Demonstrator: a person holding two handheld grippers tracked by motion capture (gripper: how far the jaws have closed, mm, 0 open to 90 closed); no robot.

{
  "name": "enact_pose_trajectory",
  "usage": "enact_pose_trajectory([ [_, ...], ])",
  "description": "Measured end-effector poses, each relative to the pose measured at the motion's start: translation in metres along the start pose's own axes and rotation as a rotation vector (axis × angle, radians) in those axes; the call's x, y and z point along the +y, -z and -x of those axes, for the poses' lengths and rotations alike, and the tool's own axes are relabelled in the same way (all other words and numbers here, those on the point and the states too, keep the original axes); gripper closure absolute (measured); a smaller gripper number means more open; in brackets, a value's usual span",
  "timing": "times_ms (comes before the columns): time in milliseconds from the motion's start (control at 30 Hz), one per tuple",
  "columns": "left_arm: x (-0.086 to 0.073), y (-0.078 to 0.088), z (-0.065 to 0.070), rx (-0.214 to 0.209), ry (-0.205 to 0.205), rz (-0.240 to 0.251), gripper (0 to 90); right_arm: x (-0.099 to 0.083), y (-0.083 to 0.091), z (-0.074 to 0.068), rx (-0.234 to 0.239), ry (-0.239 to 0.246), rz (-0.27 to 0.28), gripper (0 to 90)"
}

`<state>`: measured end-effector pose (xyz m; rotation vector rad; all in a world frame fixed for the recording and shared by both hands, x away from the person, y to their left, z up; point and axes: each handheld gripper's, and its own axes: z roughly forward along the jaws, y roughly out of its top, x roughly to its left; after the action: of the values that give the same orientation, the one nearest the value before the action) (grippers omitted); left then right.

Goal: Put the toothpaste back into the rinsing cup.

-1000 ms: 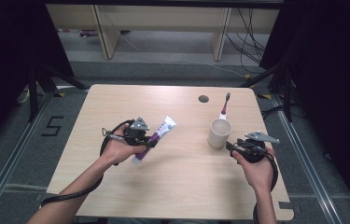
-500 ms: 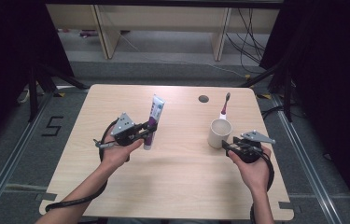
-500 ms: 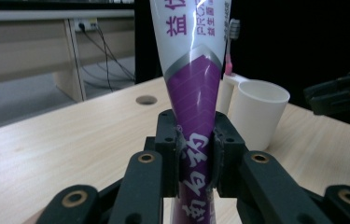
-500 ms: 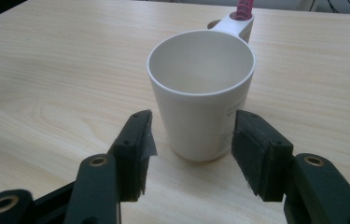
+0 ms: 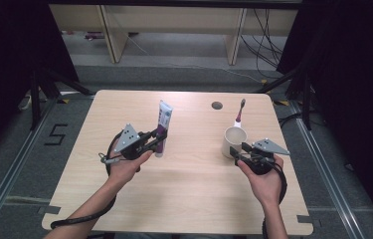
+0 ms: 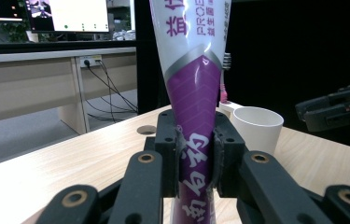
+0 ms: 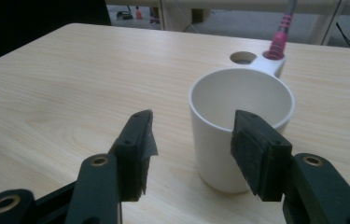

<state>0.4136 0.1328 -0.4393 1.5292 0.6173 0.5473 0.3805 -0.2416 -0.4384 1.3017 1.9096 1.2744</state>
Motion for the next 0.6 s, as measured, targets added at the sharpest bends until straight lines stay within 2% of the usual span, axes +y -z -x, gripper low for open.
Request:
enact_pose_trajectory([
  [67,0.000,0.000,0.000,-0.002,-0.001,0.000,75.9,0.001,0.000,-0.003,0.010,-0.014,-0.003,48.7],
  [100,-0.001,0.000,0.001,-0.004,-0.003,0.002,75.9,0.003,-0.002,-0.009,0.044,-0.003,0.019,48.7],
  [133,-0.001,0.000,0.001,-0.004,-0.003,0.002,75.9,0.003,-0.002,-0.009,0.044,-0.003,0.019,48.7],
  [167,-0.001,0.000,0.002,-0.004,-0.002,0.003,75.9,0.004,-0.004,-0.016,0.064,-0.011,0.031,48.6],
  [200,-0.001,0.000,0.002,-0.004,-0.002,0.003,75.9,0.004,-0.004,-0.016,0.064,-0.011,0.031,48.6],
  [233,-0.002,-0.001,0.003,-0.007,-0.005,0.003,75.9,0.005,-0.004,-0.018,0.055,0.009,0.045,48.7],
  [300,-0.004,-0.001,0.006,-0.015,-0.007,-0.001,75.9,0.008,-0.008,-0.031,0.117,0.010,0.069,49.4],
  [433,-0.005,-0.003,0.009,-0.024,-0.011,-0.003,75.9,0.013,-0.014,-0.049,0.179,0.015,0.138,49.4],
  [467,-0.005,-0.003,0.009,-0.024,-0.011,-0.003,75.9,0.013,-0.014,-0.049,0.179,0.015,0.138,49.4],
  [500,-0.006,-0.005,0.011,-0.028,-0.013,-0.001,75.9,0.017,-0.016,-0.058,0.212,0.006,0.170,49.4],
  [600,-0.006,-0.006,0.012,-0.031,-0.014,-0.004,75.9,0.022,-0.018,-0.065,0.224,0.031,0.190,49.4],
])
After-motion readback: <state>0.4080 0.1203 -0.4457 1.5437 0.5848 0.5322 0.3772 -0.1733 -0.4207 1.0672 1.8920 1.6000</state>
